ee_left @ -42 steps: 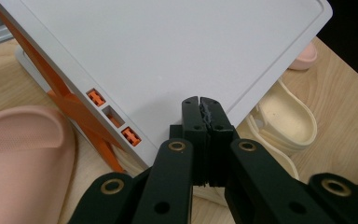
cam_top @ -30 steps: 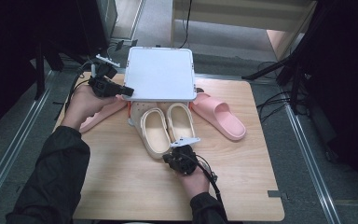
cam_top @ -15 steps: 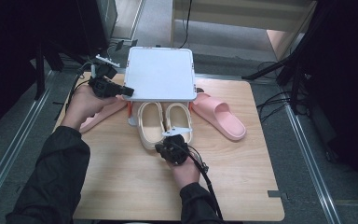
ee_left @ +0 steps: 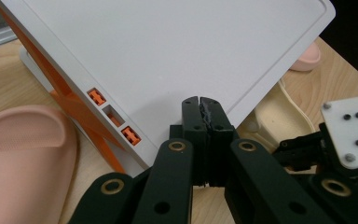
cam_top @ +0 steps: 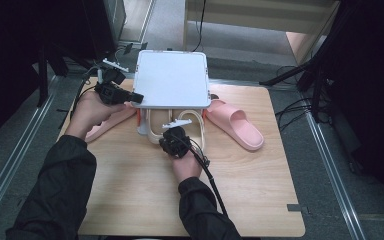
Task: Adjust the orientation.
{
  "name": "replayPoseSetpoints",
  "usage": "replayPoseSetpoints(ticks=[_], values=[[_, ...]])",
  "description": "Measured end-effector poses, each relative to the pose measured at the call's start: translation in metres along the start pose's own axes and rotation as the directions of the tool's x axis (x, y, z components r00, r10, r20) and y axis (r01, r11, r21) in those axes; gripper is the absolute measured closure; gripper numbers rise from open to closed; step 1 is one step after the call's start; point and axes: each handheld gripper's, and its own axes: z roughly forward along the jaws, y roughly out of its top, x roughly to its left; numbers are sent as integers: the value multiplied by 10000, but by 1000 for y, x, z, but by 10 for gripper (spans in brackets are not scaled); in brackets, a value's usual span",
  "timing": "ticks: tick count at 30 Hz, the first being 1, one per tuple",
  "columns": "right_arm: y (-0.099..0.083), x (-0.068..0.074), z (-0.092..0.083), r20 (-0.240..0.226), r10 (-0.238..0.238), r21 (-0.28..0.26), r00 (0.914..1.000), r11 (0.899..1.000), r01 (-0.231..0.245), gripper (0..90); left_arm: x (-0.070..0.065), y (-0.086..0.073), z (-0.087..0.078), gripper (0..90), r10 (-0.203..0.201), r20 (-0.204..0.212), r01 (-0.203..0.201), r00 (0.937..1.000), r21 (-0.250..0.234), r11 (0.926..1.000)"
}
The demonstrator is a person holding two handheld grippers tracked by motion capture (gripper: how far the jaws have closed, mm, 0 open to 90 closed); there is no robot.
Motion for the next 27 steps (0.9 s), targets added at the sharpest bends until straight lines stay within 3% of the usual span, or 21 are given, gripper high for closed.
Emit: replayPoseSetpoints(ticks=[6,13,17,22,27], values=[[11,-1,10,313,12,-110,9995,9999,-9,900,1,0,0,896,-17,26,17,10000,-16,10000],[11,-2,8,53,184,-108,9998,9998,-184,899,1,-1,0,895,-29,35,29,10000,-49,10000],[5,0,-4,-349,284,-328,9990,9990,-296,890,1,-1,0,896,-54,56,55,10000,-66,10000],[-14,6,-30,-758,-374,-454,9964,9984,340,875,1,-1,0,895,-95,67,96,9999,-74,9999],[-29,4,-47,-1050,-395,-403,9937,9986,354,884,2,-1,-1,895,-125,90,125,9999,-76,9999]])
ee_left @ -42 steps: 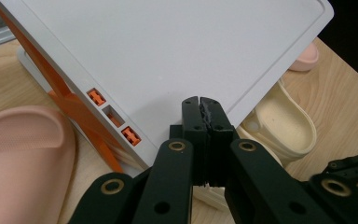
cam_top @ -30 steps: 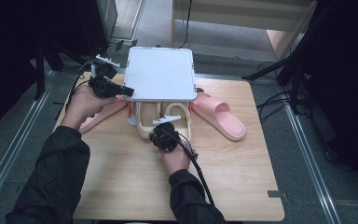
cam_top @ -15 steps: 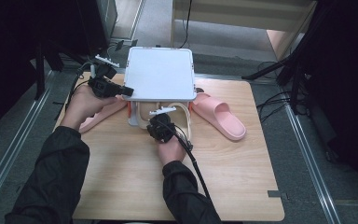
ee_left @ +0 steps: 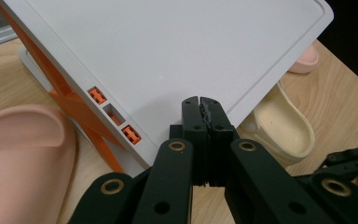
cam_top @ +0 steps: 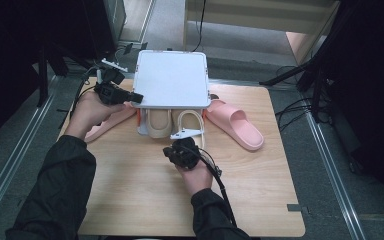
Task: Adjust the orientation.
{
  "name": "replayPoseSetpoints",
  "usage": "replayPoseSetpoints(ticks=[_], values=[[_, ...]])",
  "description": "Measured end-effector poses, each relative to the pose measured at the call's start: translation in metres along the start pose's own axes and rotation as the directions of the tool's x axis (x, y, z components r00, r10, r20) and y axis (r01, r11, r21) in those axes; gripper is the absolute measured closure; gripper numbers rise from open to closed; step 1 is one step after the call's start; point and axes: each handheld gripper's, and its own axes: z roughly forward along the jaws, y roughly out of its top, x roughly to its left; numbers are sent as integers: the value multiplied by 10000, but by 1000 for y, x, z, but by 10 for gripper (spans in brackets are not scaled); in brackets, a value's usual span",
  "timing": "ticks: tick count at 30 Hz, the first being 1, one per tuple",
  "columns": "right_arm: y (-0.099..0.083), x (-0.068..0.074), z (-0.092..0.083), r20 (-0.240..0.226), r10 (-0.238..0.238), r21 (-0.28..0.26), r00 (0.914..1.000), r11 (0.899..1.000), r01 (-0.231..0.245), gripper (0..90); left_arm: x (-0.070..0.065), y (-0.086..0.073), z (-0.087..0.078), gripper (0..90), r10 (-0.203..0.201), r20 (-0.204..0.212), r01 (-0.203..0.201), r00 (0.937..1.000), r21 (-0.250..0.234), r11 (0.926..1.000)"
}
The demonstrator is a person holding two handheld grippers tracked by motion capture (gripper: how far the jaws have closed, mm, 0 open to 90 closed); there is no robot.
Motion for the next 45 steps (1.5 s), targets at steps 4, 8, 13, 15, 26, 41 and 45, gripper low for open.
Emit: replayPoseSetpoints(ticks=[4,8,13,15,26,41,45], values=[[-13,-4,-18,-226,116,74,9997,9999,-114,894,0,0,0,895,-64,19,64,10000,-7,10000],[-25,-12,-34,-175,265,93,9995,9996,-263,893,1,0,0,895,-138,65,138,9999,10,9999],[-39,-26,-47,-76,503,189,9987,9986,-501,893,0,0,0,895,-104,10,104,9999,28,9999],[-43,-30,-50,-93,550,200,9984,9983,-548,893,1,0,0,895,-122,38,122,9999,25,9999],[-57,-46,-54,277,650,552,9975,9963,-664,887,0,0,0,894,-105,24,105,9999,21,9999],[-37,-64,-32,515,717,458,9961,9962,-740,890,1,0,-1,893,-101,10,101,9999,29,9999],[-21,-76,-19,549,1097,147,9925,9938,-1106,889,1,0,-1,893,-59,14,59,10000,26,10000]])
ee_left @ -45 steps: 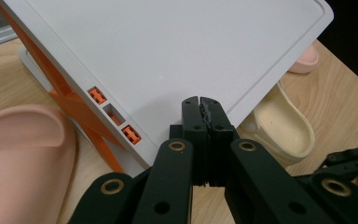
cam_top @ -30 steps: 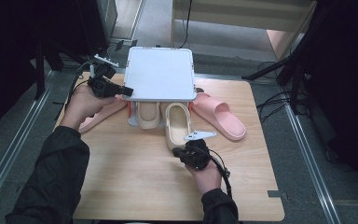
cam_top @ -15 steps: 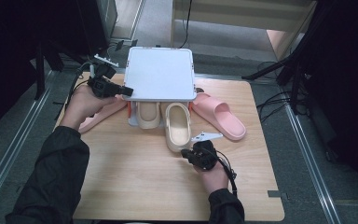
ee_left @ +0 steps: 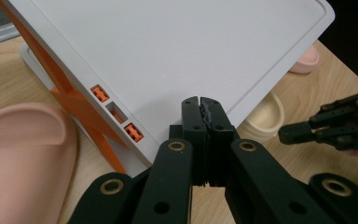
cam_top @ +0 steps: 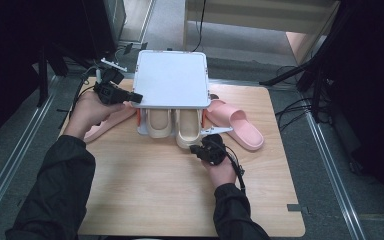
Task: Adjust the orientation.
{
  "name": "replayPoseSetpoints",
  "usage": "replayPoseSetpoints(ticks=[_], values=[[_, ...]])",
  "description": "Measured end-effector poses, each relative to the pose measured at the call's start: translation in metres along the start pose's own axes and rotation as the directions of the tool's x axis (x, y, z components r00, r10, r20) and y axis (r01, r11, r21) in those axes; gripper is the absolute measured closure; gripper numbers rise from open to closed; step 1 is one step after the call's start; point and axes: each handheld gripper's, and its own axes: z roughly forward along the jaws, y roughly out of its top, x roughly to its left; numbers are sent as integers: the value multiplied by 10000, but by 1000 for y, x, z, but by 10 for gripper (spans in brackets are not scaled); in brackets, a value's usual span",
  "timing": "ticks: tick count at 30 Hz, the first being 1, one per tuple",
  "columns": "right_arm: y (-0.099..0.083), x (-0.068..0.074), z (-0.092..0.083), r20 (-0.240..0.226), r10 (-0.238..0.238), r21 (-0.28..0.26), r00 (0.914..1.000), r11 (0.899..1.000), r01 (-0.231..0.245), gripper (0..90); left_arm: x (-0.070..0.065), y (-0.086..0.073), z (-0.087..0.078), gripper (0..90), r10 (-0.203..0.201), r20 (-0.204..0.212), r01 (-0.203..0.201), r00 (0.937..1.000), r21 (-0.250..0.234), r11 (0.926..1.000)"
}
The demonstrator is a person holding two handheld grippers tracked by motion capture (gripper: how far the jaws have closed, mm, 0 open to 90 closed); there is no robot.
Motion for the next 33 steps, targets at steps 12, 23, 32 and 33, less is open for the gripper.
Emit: replayPoseSetpoints(ticks=[12,23,32,33], values=[[28,-6,27,332,172,-170,9993,9997,-166,867,1,-3,-2,864,96,-85,-97,9999,-185,9998],[19,-3,-1,-209,48,-493,9998,9988,-59,777,-1,-11,-18,715,-252,30,253,9997,-323,9992],[5,-3,-46,-1269,-627,-947,9899,9942,509,580,-15,-27,-39,426,-225,-37,223,9997,-482,9986],[4,-3,-49,-1301,-755,-971,9886,9933,630,568,-16,-30,-41,410,-232,-35,230,9997,-462,9987]])
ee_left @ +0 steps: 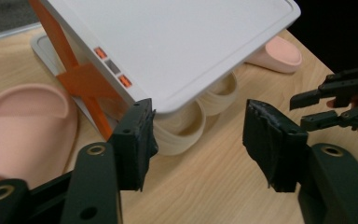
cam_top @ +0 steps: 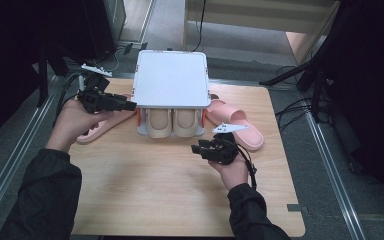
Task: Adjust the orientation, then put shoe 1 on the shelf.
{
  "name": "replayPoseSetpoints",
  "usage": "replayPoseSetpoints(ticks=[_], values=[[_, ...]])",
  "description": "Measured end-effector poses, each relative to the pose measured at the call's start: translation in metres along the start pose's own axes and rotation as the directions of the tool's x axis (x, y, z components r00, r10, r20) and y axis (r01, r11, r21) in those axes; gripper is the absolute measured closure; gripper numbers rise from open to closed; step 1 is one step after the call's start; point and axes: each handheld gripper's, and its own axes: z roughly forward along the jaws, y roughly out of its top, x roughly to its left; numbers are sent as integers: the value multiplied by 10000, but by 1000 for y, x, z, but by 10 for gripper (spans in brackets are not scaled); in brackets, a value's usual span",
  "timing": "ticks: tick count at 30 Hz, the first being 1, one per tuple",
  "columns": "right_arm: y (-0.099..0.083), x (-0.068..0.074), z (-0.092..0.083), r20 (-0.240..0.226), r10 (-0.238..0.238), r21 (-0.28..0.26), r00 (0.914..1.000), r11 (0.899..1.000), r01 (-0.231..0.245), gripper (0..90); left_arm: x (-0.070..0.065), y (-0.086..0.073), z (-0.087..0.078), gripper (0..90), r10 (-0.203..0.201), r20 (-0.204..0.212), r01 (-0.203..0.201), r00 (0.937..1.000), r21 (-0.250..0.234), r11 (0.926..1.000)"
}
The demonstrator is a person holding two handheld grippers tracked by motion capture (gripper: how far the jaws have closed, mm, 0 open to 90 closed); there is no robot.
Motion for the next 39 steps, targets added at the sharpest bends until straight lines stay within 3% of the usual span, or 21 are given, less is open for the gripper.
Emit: replayPoseSetpoints(ticks=[3,10,13,18,27,31,34,39], values=[[-3,2,-14,-507,-25,-68,9987,10000,22,507,0,-11,-9,374,-103,81,105,9999,-238,9997],[-11,6,-28,-736,-337,107,9967,9993,346,476,5,-32,-20,358,-297,-75,295,9995,-363,9989],[-16,9,-30,-869,-673,261,9939,9972,698,465,7,-46,-25,356,-475,-346,457,9983,-498,9977],[-18,7,-32,-1028,-795,365,9915,9958,836,461,10,-58,-26,356,-542,-592,515,9968,-458,9976],[-8,1,-19,-1123,-833,449,9902,9950,888,460,23,-81,-11,356,-756,-1044,705,9917,-513,9962],[-8,-1,-21,-1086,-784,359,9910,9959,827,462,32,-87,-1,350,-816,-1301,812,9881,-80,9967],[-8,-2,-23,-1010,-659,283,9927,9972,691,462,40,-91,5,361,-779,-1155,785,9903,4,9969],[-15,-1,-26,-830,-618,349,9946,9973,649,462,59,-94,16,371,-710,-1348,728,9883,82,9973]])
